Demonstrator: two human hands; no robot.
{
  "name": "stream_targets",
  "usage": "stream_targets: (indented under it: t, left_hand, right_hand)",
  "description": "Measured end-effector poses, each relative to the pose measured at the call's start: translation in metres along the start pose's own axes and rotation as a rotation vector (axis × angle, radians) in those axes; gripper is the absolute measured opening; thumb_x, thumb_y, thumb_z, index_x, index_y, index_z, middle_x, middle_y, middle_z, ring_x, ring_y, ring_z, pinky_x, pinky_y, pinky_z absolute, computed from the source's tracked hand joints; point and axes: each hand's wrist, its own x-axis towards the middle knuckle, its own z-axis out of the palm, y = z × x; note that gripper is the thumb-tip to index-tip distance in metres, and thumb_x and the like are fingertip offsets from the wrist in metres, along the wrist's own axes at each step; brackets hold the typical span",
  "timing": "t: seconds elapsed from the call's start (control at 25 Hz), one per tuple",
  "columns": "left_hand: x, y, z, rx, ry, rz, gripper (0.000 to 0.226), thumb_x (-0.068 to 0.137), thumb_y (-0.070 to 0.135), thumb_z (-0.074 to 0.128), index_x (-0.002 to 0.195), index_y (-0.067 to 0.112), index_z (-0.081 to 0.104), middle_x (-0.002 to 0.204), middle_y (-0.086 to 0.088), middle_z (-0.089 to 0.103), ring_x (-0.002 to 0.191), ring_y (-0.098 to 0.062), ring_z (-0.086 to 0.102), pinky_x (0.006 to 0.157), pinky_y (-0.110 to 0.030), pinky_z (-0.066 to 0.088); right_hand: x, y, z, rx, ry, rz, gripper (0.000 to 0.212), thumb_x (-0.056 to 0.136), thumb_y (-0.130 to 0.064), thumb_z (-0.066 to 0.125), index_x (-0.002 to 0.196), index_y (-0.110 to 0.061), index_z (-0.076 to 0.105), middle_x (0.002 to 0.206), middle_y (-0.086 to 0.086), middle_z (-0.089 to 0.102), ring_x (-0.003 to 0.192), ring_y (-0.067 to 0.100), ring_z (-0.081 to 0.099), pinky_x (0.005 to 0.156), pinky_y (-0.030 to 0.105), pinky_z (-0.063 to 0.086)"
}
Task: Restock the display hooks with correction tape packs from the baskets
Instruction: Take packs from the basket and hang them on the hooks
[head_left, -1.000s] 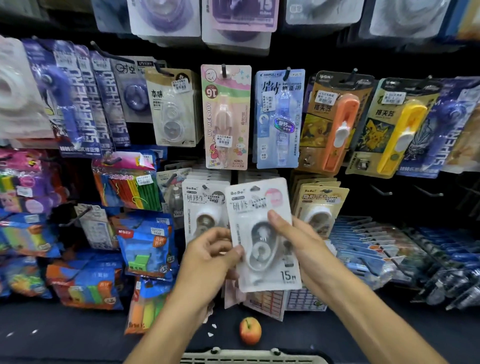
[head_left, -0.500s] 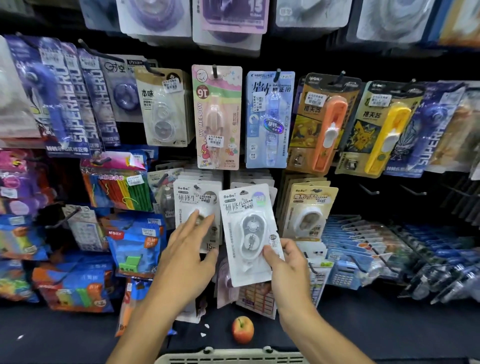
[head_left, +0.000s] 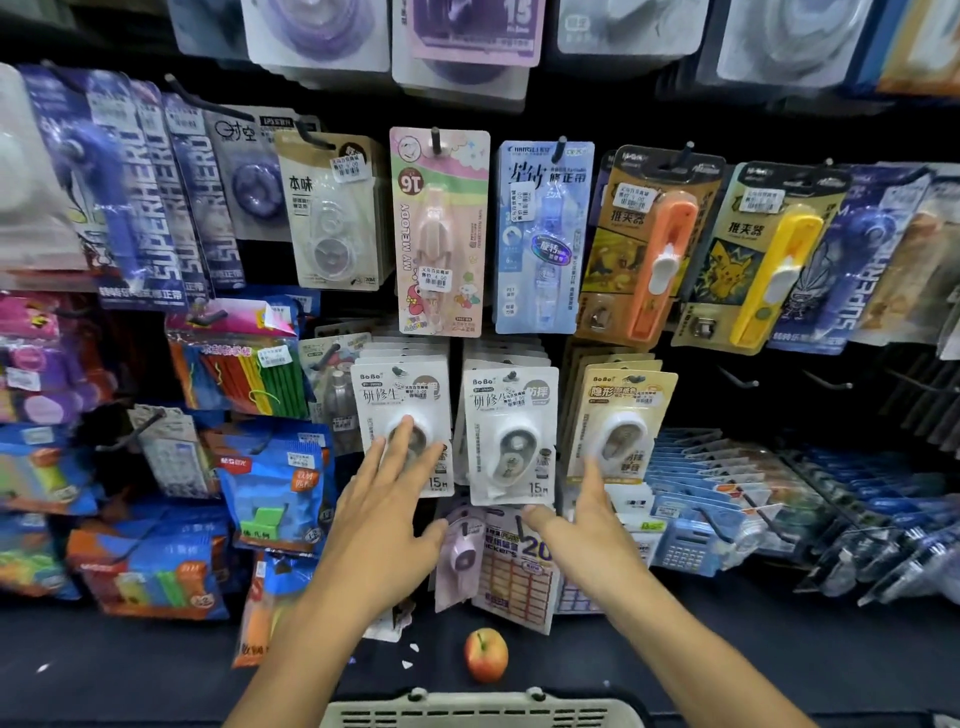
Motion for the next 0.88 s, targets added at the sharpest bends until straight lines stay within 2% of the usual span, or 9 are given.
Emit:
stream_targets:
  t: [0.08, 0.16, 0.24, 0.36, 0.48, 0.56, 0.64, 0.8, 0.88]
  left_hand:
    - [0.001, -0.001, 0.001, 0.021, -0.005, -0.004, 0.083, 0.096, 0.039, 0.061, 0.158, 0.046, 0.007, 0.157, 0.025, -0.033, 0.152, -0.006, -0.022, 0.128, -0.044, 0.005]
    - [0.003, 0.000, 0.004, 0.043, -0.003, -0.006, 0.085, 0.095, 0.040, 0.061, 0.158, 0.047, 0.005, 0.159, 0.023, -0.032, 0.152, -0.008, -0.021, 0.128, -0.045, 0.006]
    - [0.004, 0.003, 0.006, 0.063, 0.002, -0.003, 0.085, 0.095, 0.040, 0.061, 0.159, 0.045, 0.006, 0.162, 0.021, -0.030, 0.153, -0.010, -0.020, 0.128, -0.046, 0.007]
    - [0.005, 0.000, 0.006, 0.068, 0.005, -0.003, 0.084, 0.094, 0.040, 0.062, 0.159, 0.043, 0.010, 0.164, 0.019, -0.026, 0.154, -0.011, -0.018, 0.127, -0.049, 0.009]
    - [-0.004, -0.003, 0.006, 0.052, 0.040, 0.006, 0.080, 0.095, 0.037, 0.062, 0.159, 0.040, 0.016, 0.167, 0.016, -0.020, 0.156, -0.013, -0.012, 0.127, -0.048, 0.011]
    - [-0.011, -0.003, 0.011, 0.036, 0.099, -0.007, 0.075, 0.095, 0.033, 0.061, 0.159, 0.035, 0.023, 0.170, 0.010, -0.008, 0.157, -0.017, -0.003, 0.127, -0.046, 0.013]
    - [-0.017, -0.005, 0.025, 0.044, 0.062, -0.033, 0.074, 0.094, 0.031, 0.062, 0.158, 0.031, 0.026, 0.171, 0.005, 0.002, 0.157, -0.021, 0.004, 0.126, -0.046, 0.016]
    - [-0.045, -0.021, 0.079, 0.230, -0.313, -0.013, 0.078, 0.091, 0.035, 0.063, 0.158, 0.028, 0.024, 0.169, -0.005, 0.013, 0.155, -0.027, 0.012, 0.124, -0.048, 0.020]
    - [-0.064, -0.031, 0.115, 0.395, -0.534, 0.036, 0.080, 0.090, 0.037, 0.062, 0.158, 0.028, 0.022, 0.169, -0.006, 0.011, 0.155, -0.027, 0.012, 0.123, -0.049, 0.019]
  right_hand:
    - [0.003, 0.003, 0.002, -0.466, 0.236, -0.468, 0.076, 0.099, -0.035, 0.046, 0.157, -0.035, -0.003, 0.169, -0.011, -0.002, 0.154, 0.021, 0.015, 0.121, 0.045, 0.020]
    - [0.011, -0.008, 0.004, -0.734, 0.192, -0.683, 0.074, 0.099, -0.024, 0.041, 0.160, -0.032, -0.001, 0.161, -0.016, -0.030, 0.156, 0.023, -0.007, 0.123, 0.049, 0.005]
    - [0.020, -0.018, 0.008, -0.857, 0.073, -0.624, 0.081, 0.097, -0.020, 0.045, 0.160, -0.032, -0.006, 0.157, -0.016, -0.038, 0.155, 0.027, -0.013, 0.123, 0.054, 0.005]
    - [0.030, -0.026, 0.014, -0.945, 0.078, -0.594, 0.090, 0.093, -0.024, 0.054, 0.159, -0.032, -0.007, 0.162, -0.009, -0.033, 0.153, 0.033, -0.009, 0.119, 0.057, 0.015]
    - [0.019, -0.009, 0.015, -0.760, 0.083, -0.617, 0.093, 0.091, -0.017, 0.052, 0.157, -0.039, -0.009, 0.159, -0.016, -0.037, 0.155, 0.030, -0.005, 0.122, 0.054, 0.014]
    - [0.008, 0.018, 0.020, -0.697, 0.146, -0.616, 0.093, 0.091, -0.010, 0.049, 0.157, -0.039, -0.009, 0.163, -0.013, -0.031, 0.156, 0.029, -0.002, 0.124, 0.050, 0.013]
    - [-0.004, 0.042, 0.028, -0.722, 0.071, -0.542, 0.083, 0.092, -0.008, 0.049, 0.159, -0.030, 0.006, 0.169, -0.005, -0.013, 0.155, 0.029, 0.008, 0.123, 0.047, 0.020]
    - [-0.005, 0.049, 0.025, -1.092, -0.371, -0.594, 0.062, 0.096, -0.017, 0.051, 0.154, -0.024, 0.030, 0.167, 0.005, 0.016, 0.146, 0.030, 0.030, 0.114, 0.046, 0.032]
    - [-0.001, 0.047, 0.008, -1.170, -0.543, -0.616, 0.049, 0.097, -0.024, 0.054, 0.145, -0.024, 0.043, 0.148, 0.008, 0.048, 0.129, 0.030, 0.050, 0.097, 0.038, 0.045]
